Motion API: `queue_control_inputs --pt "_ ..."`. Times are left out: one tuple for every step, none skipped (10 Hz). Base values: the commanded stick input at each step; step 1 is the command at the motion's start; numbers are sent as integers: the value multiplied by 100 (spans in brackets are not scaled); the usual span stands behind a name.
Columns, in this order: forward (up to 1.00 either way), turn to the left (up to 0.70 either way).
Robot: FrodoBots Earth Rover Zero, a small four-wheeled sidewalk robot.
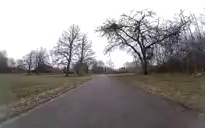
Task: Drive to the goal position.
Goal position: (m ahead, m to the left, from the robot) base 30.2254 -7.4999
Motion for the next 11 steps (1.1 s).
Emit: queue_control_inputs --pt "100 0" --pt "100 0" --pt "100 0" --pt "100 0" --pt "100 0" --pt "100 0" --pt "100 0" --pt "100 0" --pt "100 0" --pt "100 0" --pt "100 0"
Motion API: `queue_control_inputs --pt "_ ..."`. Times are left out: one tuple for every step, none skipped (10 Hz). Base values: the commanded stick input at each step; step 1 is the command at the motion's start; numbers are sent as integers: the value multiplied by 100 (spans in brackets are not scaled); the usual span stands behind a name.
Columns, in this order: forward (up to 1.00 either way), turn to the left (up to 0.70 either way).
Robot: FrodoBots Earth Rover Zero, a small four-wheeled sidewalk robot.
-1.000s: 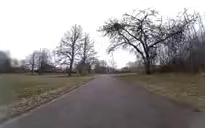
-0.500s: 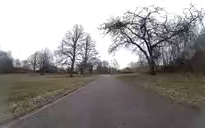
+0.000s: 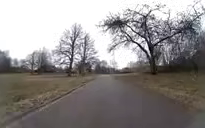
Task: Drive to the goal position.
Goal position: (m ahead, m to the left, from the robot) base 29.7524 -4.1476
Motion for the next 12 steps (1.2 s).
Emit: queue_control_inputs --pt "100 0" --pt "100 0" --pt "100 0" --pt "100 0" --pt "100 0" --pt "100 0" --pt "100 0" --pt "100 0" --pt "100 0" --pt "100 0" --pt "100 0" --pt "100 0"
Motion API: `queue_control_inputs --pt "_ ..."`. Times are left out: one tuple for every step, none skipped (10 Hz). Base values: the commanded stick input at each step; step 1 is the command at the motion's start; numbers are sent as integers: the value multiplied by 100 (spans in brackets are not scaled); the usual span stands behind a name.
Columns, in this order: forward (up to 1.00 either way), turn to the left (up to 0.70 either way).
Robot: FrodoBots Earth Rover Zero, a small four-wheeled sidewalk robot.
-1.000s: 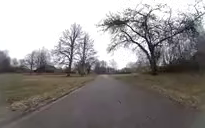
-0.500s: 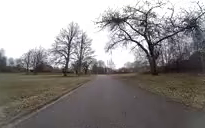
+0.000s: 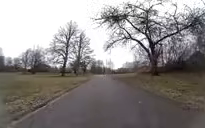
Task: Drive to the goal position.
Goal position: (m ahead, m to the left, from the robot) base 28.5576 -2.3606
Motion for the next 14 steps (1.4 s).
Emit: queue_control_inputs --pt "100 0" --pt "100 0" --pt "100 0" --pt "100 0" --pt "100 0" --pt "100 0" --pt "100 0" --pt "100 0" --pt "100 0" --pt "100 0" --pt "100 0" --pt "100 0" --pt "100 0" --pt "100 0"
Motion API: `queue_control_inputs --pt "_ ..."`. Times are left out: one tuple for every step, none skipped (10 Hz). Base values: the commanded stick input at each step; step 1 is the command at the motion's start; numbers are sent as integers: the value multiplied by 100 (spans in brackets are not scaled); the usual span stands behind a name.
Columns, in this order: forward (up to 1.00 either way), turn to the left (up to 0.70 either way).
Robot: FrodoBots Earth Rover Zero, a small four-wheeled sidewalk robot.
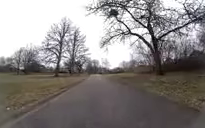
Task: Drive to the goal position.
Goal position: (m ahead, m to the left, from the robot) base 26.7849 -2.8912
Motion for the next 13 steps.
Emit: queue_control_inputs --pt "100 0" --pt "100 0" --pt "100 0" --pt "100 0" --pt "100 0" --pt "100 0" --pt "100 0" --pt "100 0" --pt "100 0" --pt "100 0" --pt "100 0" --pt "100 0" --pt "100 0"
